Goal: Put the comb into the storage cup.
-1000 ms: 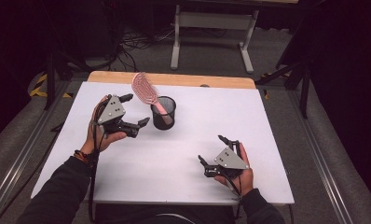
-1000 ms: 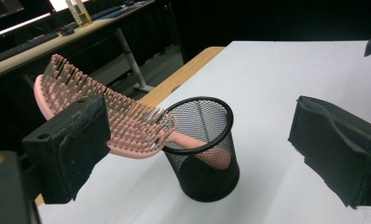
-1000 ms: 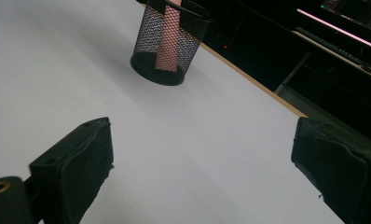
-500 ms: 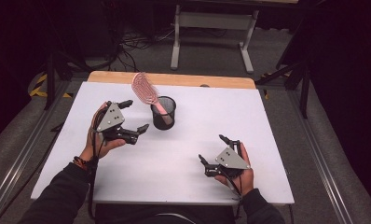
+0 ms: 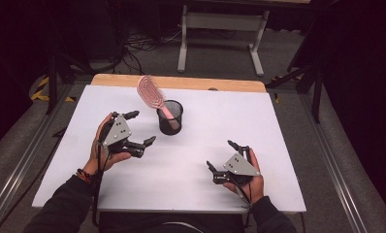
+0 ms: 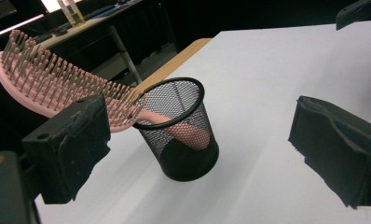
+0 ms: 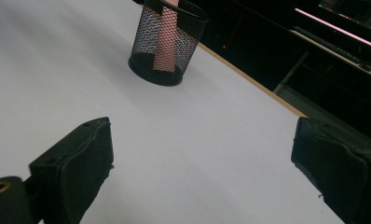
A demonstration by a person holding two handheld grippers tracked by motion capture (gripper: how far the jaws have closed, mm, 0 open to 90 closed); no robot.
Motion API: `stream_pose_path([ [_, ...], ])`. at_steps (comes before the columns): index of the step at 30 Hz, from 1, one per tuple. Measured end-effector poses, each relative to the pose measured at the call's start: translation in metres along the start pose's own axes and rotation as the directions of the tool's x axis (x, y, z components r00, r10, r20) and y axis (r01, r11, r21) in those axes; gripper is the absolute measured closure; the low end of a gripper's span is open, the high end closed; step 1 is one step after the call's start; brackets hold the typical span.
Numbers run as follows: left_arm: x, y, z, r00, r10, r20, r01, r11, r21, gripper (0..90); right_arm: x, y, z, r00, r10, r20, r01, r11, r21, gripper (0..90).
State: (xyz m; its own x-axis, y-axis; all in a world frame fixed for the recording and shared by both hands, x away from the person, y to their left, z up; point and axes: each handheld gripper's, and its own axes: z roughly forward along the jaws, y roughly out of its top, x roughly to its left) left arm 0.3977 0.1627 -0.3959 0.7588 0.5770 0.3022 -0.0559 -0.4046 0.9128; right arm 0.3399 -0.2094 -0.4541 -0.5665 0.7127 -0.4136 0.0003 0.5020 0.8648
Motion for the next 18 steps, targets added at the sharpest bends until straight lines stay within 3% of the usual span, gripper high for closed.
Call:
stream_pose_path([
  [18,-0.013,-0.008,-0.008,0.9994,0.020,0.029,-0.020,0.9997,0.014,6.2,0.000,0.001,-0.001,0.9999,0.000,-0.014,0.000,1.000,-0.018,6.2],
])
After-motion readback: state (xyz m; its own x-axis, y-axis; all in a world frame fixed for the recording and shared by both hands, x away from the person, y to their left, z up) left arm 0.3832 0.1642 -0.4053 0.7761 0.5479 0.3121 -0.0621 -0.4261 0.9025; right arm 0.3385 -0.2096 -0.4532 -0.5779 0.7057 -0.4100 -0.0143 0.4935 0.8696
